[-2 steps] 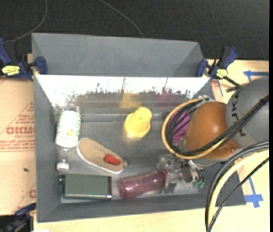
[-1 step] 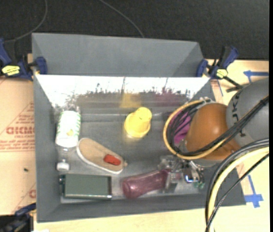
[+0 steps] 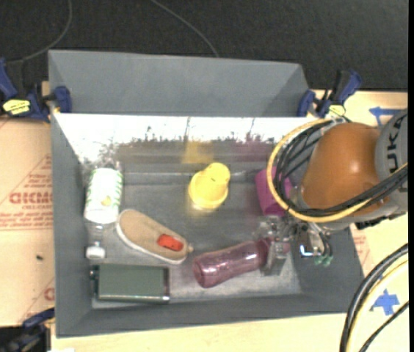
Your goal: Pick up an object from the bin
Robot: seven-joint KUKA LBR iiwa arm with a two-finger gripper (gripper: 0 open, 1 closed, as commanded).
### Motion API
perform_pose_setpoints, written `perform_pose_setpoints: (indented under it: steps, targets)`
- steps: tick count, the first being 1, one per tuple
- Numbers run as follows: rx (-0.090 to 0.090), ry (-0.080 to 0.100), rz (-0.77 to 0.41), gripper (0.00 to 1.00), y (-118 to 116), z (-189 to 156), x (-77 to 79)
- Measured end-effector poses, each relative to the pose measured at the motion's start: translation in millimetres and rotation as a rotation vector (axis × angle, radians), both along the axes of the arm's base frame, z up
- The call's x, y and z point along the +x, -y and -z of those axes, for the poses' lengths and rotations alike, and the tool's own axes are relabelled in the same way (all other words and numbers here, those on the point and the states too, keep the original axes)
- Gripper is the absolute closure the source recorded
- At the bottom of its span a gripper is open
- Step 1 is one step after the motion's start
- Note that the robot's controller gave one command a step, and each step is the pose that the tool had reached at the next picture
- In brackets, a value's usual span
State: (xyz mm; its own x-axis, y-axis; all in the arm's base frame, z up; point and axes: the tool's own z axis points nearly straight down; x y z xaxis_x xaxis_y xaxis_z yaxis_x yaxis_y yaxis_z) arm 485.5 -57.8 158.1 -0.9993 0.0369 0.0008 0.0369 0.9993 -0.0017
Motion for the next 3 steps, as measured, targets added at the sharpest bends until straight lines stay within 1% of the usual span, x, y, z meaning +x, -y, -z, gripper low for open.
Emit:
perform_pose_setpoints:
  steps: [1,2,3]
  targets:
    - [0.000,0.013,0.071,1.00,2.2,50.8,2.4]
    - [0.000,-0.001,0.041,1.00,6.9,4.4,2.4]
    - [0.000,0.018,0.125,1.00,8.5,70.1,17.2]
